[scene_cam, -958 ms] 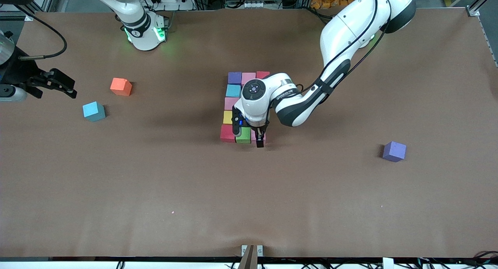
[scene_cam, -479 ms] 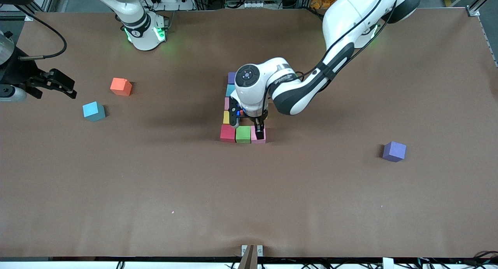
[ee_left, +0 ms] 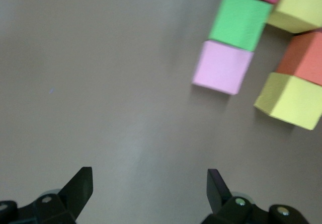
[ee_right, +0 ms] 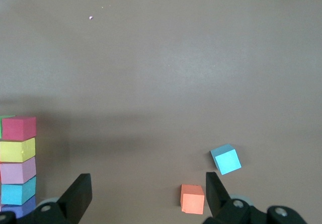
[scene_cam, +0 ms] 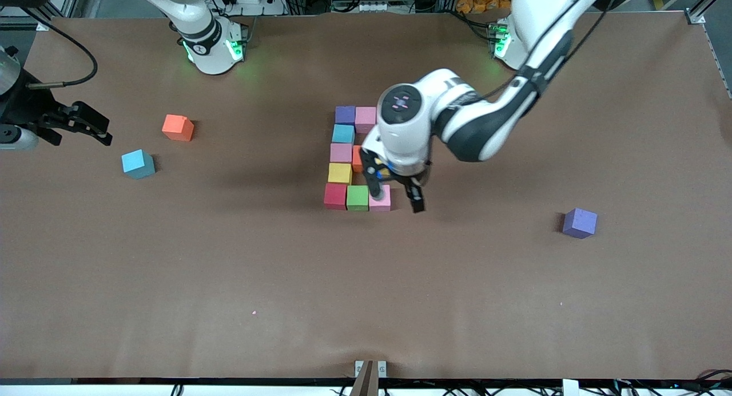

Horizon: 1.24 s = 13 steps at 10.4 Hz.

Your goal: Arrange 11 blocks into digit 3

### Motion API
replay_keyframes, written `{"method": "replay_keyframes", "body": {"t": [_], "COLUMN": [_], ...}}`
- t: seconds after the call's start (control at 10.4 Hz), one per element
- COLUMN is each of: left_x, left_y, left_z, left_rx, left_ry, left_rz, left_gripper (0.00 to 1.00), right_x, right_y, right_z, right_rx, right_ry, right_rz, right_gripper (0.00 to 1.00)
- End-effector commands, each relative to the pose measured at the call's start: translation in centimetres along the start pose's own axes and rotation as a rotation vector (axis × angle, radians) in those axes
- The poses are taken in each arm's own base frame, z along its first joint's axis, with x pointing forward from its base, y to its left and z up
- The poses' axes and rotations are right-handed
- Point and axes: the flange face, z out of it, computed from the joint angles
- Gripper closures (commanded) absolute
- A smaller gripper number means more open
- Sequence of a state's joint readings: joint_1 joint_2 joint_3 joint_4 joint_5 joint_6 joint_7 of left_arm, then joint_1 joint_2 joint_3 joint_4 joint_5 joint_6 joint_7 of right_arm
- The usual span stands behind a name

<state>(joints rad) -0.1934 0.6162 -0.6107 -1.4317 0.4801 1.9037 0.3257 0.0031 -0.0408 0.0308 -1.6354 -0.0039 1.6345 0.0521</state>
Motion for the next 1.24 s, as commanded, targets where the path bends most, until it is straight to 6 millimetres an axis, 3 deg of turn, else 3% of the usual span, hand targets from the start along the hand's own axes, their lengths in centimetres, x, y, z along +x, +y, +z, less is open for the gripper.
{"method": "replay_keyframes", "body": {"t": [0.0, 0.38, 0.86, 1.15], "left_x": [-2.6, -8.7, -12.3, -18.6], "left_y": [-2.1, -7.4, -8.6, -12.0], "left_z": [-3.1, -5.9, -7.4, -10.9], "left_rx": [-0.031, -0.125, -0.106, -0.07], "left_ry": [0.033, 0.013, -0.092, -0.108], "left_rz": [-0.249, -0.652, -1.052, -1.156], "left_gripper": [0.0, 0.0, 0.0, 0.0], "right_x": [-0.1, -0.2, 0.0, 0.1], "right_y": [0.2, 0.2, 0.4, 1.2], "right_z": [-0.2, -0.1, -0.2, -0.2], "right_rx": [0.017, 0.017, 0.017, 0.018], "right_ry": [0.004, -0.004, 0.007, 0.01], "right_rz": [-0.005, -0.006, -0.009, -0.014], "right_gripper": [0.0, 0.0, 0.0, 0.0]}}
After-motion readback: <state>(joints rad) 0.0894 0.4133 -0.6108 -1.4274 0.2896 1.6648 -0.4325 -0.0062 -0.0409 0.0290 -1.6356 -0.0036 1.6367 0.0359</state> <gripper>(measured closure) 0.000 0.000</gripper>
